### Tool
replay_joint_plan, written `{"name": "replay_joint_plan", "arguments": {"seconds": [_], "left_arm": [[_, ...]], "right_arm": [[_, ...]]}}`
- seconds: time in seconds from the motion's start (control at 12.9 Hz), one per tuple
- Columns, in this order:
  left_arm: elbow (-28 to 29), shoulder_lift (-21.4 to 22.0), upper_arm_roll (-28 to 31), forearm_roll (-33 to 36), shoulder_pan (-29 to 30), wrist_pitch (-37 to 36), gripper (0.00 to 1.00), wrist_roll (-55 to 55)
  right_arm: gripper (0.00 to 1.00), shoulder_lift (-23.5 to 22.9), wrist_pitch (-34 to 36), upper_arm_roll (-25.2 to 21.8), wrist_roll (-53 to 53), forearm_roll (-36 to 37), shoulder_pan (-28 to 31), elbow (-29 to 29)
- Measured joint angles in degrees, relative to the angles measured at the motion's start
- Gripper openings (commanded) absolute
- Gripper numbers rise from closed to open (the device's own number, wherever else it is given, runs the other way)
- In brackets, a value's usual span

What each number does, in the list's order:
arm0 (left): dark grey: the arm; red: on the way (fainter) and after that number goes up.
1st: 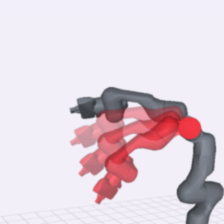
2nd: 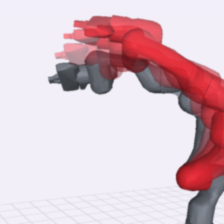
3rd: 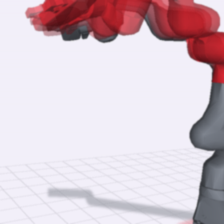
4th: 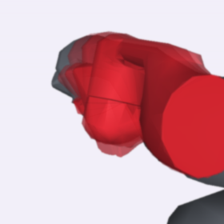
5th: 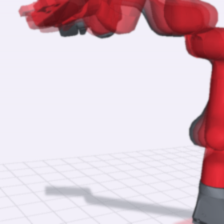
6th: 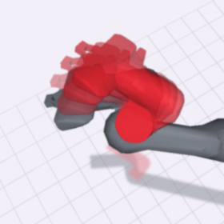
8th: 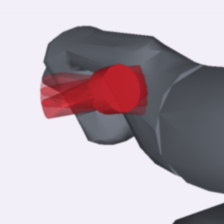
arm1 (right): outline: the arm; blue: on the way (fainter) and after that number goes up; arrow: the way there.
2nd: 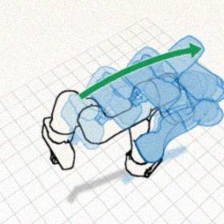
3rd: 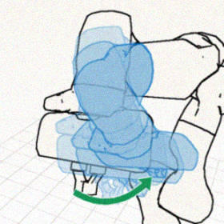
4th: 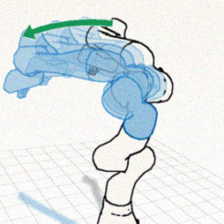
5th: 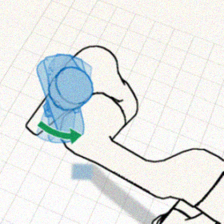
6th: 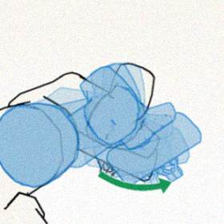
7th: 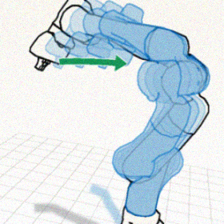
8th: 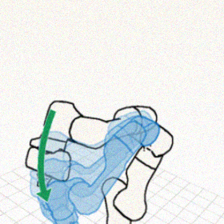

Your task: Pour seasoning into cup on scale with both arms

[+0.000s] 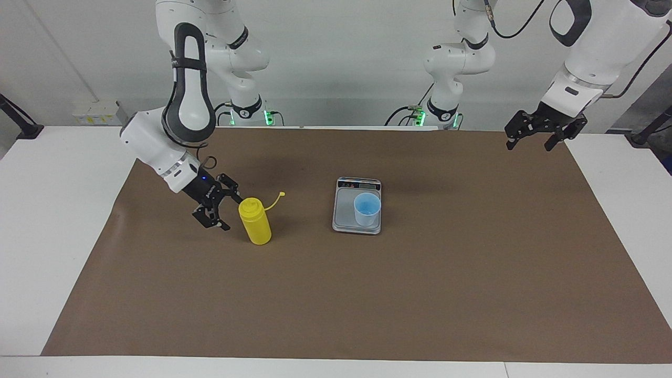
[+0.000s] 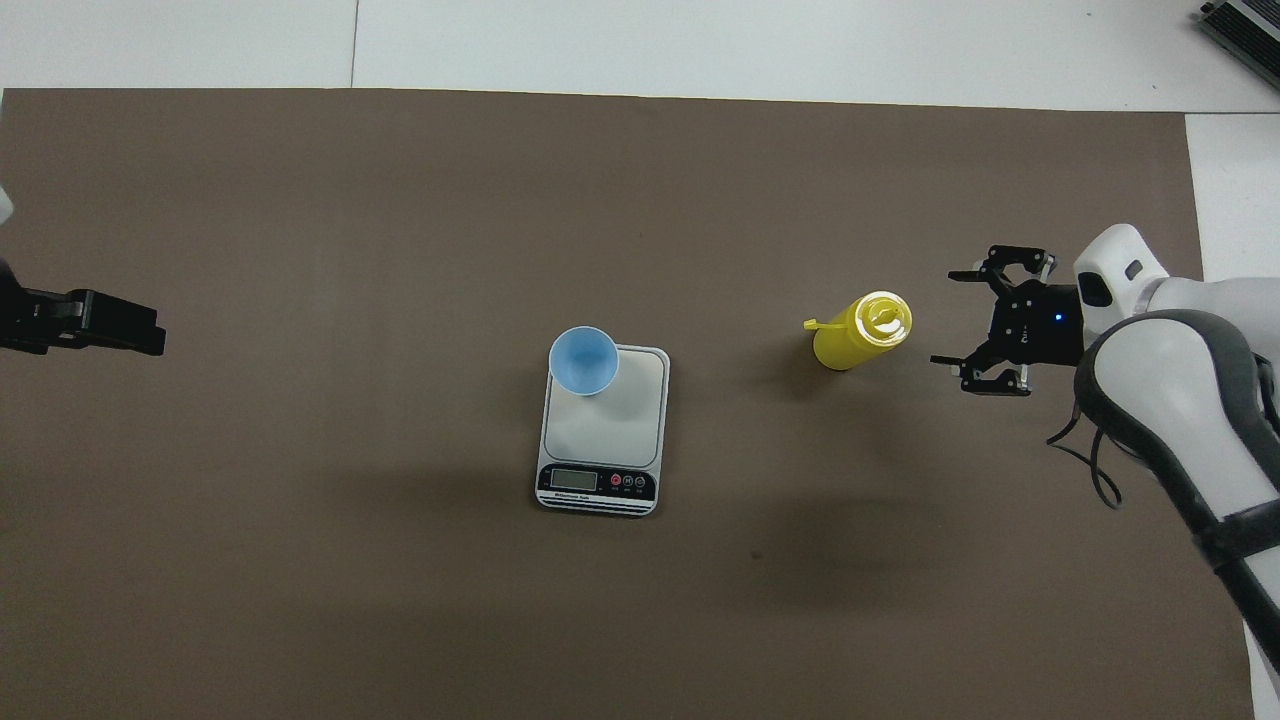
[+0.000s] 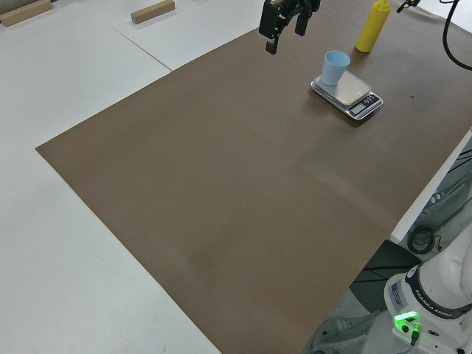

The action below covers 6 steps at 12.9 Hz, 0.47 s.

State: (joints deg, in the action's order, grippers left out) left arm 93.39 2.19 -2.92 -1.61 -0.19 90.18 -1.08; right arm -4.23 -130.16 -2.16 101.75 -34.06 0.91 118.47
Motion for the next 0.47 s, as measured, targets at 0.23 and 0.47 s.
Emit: {"name": "replay_joint_plan", "arguments": {"seconds": [0.23,0.47], "left_arm": [[0.0,0.0,0.0,0.0,0.0,0.0,1.00,0.0],[0.0,0.0,0.0,0.0,0.0,0.0,1.00,0.0]], "right_arm": [[1.00,1.6,4.6,0.2,-16.0,9.0,-0.7,-4.8],[1.00,2.1,9.4,0.6,-32.0,15.2,-0.8,-10.7]]}}
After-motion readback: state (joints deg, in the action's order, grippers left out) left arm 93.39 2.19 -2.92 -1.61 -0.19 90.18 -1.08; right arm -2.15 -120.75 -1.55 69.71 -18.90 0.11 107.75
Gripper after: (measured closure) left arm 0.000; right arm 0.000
